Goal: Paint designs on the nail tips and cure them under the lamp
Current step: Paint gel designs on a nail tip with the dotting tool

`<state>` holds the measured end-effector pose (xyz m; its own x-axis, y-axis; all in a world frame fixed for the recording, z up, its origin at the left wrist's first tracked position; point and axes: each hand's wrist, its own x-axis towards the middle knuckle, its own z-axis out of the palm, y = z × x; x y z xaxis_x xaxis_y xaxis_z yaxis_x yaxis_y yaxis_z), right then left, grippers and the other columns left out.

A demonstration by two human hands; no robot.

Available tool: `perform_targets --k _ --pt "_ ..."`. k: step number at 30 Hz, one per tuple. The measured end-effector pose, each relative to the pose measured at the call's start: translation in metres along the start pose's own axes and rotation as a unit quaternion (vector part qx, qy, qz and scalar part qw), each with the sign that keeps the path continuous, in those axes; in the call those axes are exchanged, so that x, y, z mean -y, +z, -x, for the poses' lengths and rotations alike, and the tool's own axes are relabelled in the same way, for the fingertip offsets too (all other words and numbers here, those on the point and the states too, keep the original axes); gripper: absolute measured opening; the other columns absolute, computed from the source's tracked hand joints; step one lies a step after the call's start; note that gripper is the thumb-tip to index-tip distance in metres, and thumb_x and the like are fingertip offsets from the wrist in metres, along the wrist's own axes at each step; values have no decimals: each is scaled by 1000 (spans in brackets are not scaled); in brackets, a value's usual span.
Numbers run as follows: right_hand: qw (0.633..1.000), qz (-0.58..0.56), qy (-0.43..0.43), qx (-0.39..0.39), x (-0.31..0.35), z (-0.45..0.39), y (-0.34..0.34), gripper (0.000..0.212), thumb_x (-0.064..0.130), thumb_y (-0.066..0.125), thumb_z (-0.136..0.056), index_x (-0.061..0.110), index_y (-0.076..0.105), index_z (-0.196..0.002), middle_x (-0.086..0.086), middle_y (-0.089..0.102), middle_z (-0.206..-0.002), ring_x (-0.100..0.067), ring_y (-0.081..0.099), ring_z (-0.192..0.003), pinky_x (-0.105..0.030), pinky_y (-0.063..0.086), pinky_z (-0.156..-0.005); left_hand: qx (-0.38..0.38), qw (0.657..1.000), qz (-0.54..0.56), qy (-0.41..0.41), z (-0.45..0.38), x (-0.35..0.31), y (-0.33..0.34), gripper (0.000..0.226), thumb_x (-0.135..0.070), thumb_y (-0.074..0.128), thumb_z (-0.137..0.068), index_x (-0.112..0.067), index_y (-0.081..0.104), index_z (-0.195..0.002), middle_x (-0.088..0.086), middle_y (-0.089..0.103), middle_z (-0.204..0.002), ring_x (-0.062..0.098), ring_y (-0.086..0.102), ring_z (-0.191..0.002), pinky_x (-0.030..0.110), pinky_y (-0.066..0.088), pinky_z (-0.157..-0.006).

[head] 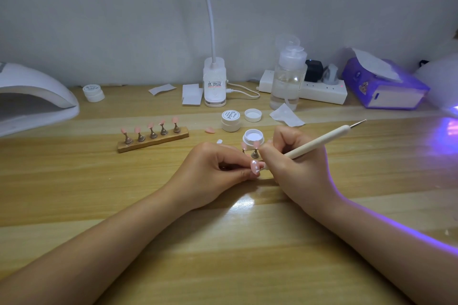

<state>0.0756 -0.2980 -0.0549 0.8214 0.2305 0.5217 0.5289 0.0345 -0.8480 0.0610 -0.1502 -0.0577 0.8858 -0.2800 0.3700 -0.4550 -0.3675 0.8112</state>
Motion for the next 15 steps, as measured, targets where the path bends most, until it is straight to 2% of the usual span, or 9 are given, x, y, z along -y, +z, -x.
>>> perform_targets --k 8,12,15 --pt "1000 -10 5 -1 1 0 1 39 3 55 -74 17 31 -47 16 44 -34 4 48 -38 -4 36 -46 -1 1000 -4 4 0 0 0 18 -9 71 -73 -16 71 -90 -15 67 -75 -7 61 -70 10 44 -66" --pt "1000 -5 5 0 0 0 0 45 -5 57 -77 17 30 -48 16 43 -34 5 47 -37 -3 35 -46 -1 1000 -3 2 0 0 0 18 -9 71 -73 -16 71 -90 -15 68 -75 -7 61 -71 9 44 -67" --pt "1000 8 5 -5 -2 -1 -1 50 -11 57 -78 18 30 -48 16 43 -34 4 47 -37 -2 33 -45 -2 1000 2 2 0 -1 0 19 -18 69 -71 -18 71 -90 -17 67 -75 -7 61 -72 10 44 -67"
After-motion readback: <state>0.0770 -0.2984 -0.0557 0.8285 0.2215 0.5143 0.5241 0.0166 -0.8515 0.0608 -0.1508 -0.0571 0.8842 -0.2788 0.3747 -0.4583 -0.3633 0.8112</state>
